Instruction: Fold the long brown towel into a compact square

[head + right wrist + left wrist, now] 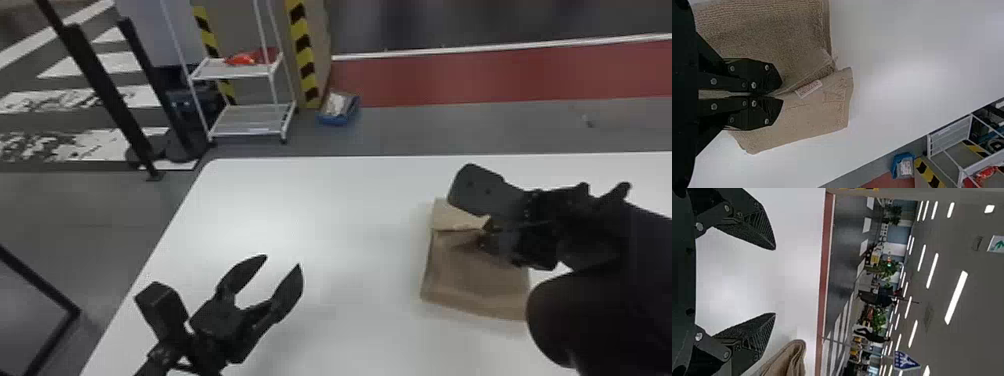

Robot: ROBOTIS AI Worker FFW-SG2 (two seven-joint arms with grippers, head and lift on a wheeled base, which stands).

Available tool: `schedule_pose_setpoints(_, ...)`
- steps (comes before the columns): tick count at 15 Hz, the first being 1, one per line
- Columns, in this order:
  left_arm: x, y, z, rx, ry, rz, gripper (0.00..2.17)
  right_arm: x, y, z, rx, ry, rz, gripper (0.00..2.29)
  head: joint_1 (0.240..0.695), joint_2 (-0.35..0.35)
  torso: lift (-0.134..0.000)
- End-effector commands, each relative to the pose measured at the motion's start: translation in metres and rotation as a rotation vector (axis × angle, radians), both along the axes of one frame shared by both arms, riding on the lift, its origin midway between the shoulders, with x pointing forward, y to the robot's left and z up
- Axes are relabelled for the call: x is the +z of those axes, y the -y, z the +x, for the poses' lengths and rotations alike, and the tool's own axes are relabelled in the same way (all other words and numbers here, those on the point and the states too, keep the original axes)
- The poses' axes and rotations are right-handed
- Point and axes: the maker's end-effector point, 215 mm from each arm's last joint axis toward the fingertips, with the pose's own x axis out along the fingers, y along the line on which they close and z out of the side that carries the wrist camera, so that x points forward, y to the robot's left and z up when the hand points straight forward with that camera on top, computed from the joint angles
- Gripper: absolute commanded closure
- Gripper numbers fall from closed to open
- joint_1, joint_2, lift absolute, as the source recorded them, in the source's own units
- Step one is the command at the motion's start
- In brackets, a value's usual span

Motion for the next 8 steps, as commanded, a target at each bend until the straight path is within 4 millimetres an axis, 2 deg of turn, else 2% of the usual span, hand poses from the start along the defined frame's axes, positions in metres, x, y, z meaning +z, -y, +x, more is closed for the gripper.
schedule_pose_setpoints(1,-0.009,0.033,-0.005,-0.073,-0.014,-0.02,0.73,0.014,0.002,0.003,-0.013,0.02,0.027,1.09,0.695,0.172,-0.125)
schedule_pose_setpoints(3,-0.009,0.06,-0.004,-0.116,0.007,0.021,2.07,0.022,0.001,0.003,-0.02,0.027,0.055,1.09,0.695,0.127,-0.125)
schedule_pose_setpoints(5,-0.014,0.084,-0.007,-0.159,0.0,0.034,2.14,0.031,0.001,0.0,-0.036,0.027,0.085,1.09,0.695,0.101,-0.125)
schedule_pose_setpoints(8,-0.007,0.132,-0.019,-0.262,0.037,0.025,2.15,0.036,-0.001,-0.004,-0.03,0.028,0.102,1.09,0.695,0.05,-0.125)
